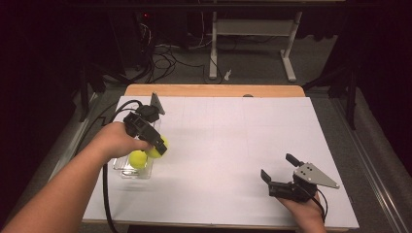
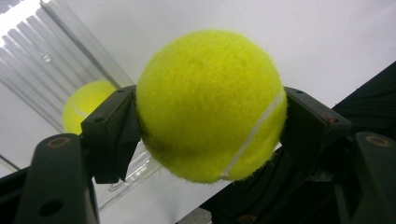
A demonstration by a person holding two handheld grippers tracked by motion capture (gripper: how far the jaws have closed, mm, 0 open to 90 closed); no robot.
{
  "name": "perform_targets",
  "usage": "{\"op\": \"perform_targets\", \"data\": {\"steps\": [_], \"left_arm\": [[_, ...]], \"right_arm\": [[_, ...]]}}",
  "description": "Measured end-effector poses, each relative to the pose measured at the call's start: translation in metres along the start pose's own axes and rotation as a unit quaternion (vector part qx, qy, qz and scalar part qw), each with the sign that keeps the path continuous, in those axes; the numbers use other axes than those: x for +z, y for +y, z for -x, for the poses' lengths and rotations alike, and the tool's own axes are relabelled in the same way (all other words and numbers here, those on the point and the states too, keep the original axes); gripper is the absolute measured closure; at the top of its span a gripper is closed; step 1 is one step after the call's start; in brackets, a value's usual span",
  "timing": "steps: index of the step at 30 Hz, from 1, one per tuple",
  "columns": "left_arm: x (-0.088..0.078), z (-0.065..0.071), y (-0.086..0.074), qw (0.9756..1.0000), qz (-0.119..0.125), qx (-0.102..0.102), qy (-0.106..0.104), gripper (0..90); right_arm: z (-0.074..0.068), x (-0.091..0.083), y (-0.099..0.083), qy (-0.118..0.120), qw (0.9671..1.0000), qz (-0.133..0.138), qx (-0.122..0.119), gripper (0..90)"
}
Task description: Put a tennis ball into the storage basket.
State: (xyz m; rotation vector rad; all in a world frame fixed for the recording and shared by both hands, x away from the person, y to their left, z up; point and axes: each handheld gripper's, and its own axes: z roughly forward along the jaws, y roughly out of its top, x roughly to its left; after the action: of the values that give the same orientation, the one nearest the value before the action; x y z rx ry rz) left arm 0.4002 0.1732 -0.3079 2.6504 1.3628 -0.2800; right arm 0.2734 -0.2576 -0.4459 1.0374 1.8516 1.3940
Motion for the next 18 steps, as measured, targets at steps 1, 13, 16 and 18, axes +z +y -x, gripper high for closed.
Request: {"op": "perform_targets", "data": {"steps": [1, 13, 16, 18], "left_arm": [[-0.001, -0.001, -0.001, 1.0000, 0.001, -0.003, 0.000, 27.2], [-0.005, -0.015, -0.006, 0.9997, 0.004, -0.024, 0.005, 27.2], [-0.007, -0.019, -0.008, 0.9995, 0.004, -0.031, 0.006, 27.3], [-0.008, -0.023, -0.009, 0.9993, 0.005, -0.035, 0.007, 27.2]], "right_arm": [[0.000, 0.000, 0.000, 0.000, 1.0000, 0.000, 0.000, 0.2], [0.000, 0.000, 0.000, 0.000, 1.0000, -0.001, 0.001, 0.2], [0.000, 0.000, 0.000, 0.000, 1.0000, -0.001, 0.001, 0.2], [0.000, 0.000, 0.000, 0.000, 1.0000, -0.001, 0.001, 0.2]]}}
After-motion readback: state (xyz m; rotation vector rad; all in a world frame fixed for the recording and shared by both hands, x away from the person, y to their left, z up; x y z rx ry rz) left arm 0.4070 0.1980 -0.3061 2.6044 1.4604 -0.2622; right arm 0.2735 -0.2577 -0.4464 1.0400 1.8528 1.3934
